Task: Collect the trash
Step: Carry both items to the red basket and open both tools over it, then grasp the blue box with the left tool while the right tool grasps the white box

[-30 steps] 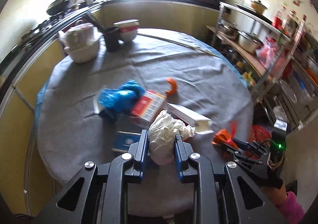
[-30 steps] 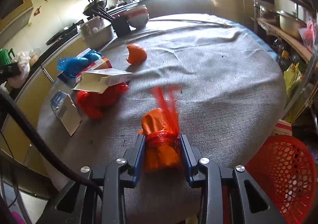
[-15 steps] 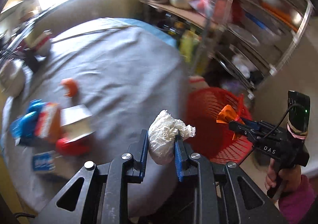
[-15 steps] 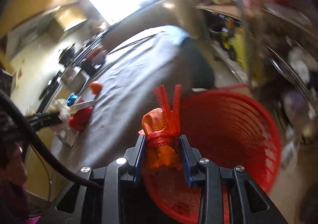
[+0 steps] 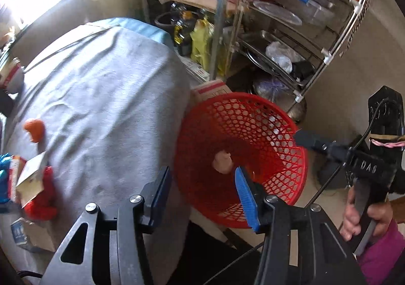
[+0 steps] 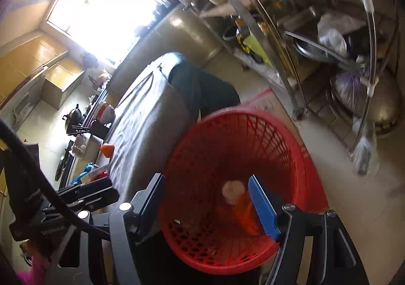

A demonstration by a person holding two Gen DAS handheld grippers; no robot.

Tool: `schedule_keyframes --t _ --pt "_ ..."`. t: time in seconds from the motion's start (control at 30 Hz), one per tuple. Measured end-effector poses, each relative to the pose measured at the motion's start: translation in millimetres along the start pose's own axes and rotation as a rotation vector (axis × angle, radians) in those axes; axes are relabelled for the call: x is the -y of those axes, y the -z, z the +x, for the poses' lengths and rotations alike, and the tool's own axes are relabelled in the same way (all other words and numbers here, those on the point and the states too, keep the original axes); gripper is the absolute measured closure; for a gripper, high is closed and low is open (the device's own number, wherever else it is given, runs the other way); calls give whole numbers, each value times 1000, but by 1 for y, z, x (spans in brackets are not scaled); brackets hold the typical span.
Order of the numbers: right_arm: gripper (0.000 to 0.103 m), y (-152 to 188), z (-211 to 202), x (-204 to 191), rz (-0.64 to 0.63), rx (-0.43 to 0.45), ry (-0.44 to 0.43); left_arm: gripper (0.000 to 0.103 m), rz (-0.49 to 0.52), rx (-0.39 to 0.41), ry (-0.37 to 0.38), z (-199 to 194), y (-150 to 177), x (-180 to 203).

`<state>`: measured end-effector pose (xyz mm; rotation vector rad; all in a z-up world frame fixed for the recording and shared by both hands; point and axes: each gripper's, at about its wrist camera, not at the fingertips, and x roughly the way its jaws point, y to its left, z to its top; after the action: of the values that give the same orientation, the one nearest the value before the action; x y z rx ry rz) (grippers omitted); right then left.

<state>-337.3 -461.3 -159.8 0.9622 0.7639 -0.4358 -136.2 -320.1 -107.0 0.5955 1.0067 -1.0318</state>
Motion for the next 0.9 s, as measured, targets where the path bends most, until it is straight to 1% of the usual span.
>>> schedule_keyframes --t 0.1,0.2,0.33,0.4,0.53,0.6,0.7,0.83,0.9 --pt "31 -2 1 -15 -30 18 -14 49 -19 40 -47 -19 11 -16" --pt "31 -1 8 -35 -75 6 -40 49 -36 80 -108 -37 27 -34" --pt "31 3 21 -67 -135 -19 -67 43 -77 135 -188 -64 54 -62" --pt "31 4 32 -87 -159 -39 -94 41 -110 162 -229 -77 68 -80" --pt "31 8 52 -123 -206 -90 -143 33 -228 196 -301 -101 100 -126" --pt "31 11 67 -148 -229 -135 -188 31 -313 194 -321 -107 117 -155" --pt "31 15 91 -184 -266 -193 -218 31 -438 180 -351 -112 137 -196" --pt "31 20 119 -232 -302 -247 -263 30 -571 187 -377 -122 159 -238" --pt "31 22 132 -256 -319 -263 -269 29 -634 189 -358 -125 166 -254"
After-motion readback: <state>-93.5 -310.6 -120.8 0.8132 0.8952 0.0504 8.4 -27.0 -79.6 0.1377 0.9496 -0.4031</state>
